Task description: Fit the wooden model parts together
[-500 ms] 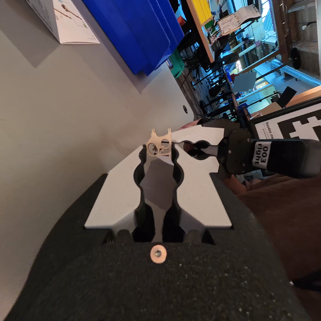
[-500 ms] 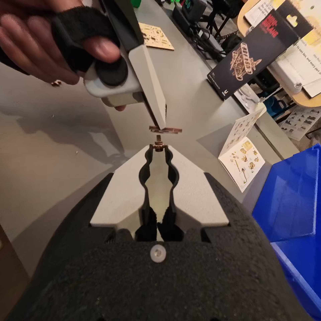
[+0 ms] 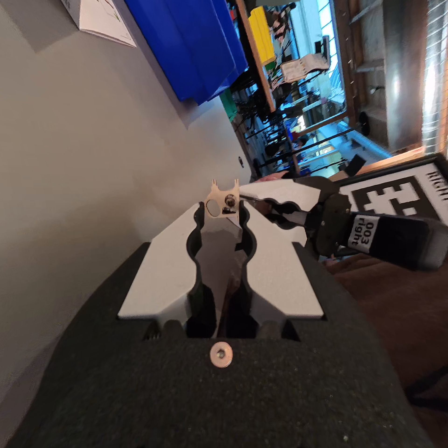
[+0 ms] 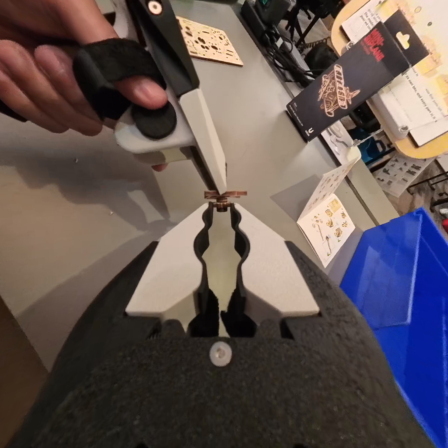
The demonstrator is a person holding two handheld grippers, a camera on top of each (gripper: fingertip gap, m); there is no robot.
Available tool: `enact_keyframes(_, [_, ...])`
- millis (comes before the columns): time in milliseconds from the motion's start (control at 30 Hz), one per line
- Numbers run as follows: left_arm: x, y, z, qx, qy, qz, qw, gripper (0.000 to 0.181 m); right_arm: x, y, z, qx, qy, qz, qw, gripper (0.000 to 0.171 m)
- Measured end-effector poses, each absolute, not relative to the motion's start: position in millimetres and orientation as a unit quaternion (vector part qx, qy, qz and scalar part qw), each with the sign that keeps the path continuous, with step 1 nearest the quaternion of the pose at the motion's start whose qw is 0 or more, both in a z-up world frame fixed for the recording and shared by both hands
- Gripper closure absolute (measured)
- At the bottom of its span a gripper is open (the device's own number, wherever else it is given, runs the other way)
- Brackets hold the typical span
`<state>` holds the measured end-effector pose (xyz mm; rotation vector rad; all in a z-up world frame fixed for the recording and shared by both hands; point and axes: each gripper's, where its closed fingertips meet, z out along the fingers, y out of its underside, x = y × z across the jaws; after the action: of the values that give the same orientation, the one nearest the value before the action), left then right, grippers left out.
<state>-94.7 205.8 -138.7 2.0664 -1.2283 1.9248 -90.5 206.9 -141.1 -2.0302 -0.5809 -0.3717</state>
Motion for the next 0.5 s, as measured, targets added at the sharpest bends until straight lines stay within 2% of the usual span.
enact_keyframes(167, [-101.7,202.7,-128.6,0.650,-0.314,0.686,0.087,0.156,-97.7,205.0,-130.6,-0.828,-0.331,-0.172,0.418,0.158])
enact_keyframes(500, [-122.6,211.9,-75.9,0.520,-0.133,0.821,0.197,0.155,-122.4,216.5,-78.0,-0.823,-0.470,-0.153,0.278,0.158])
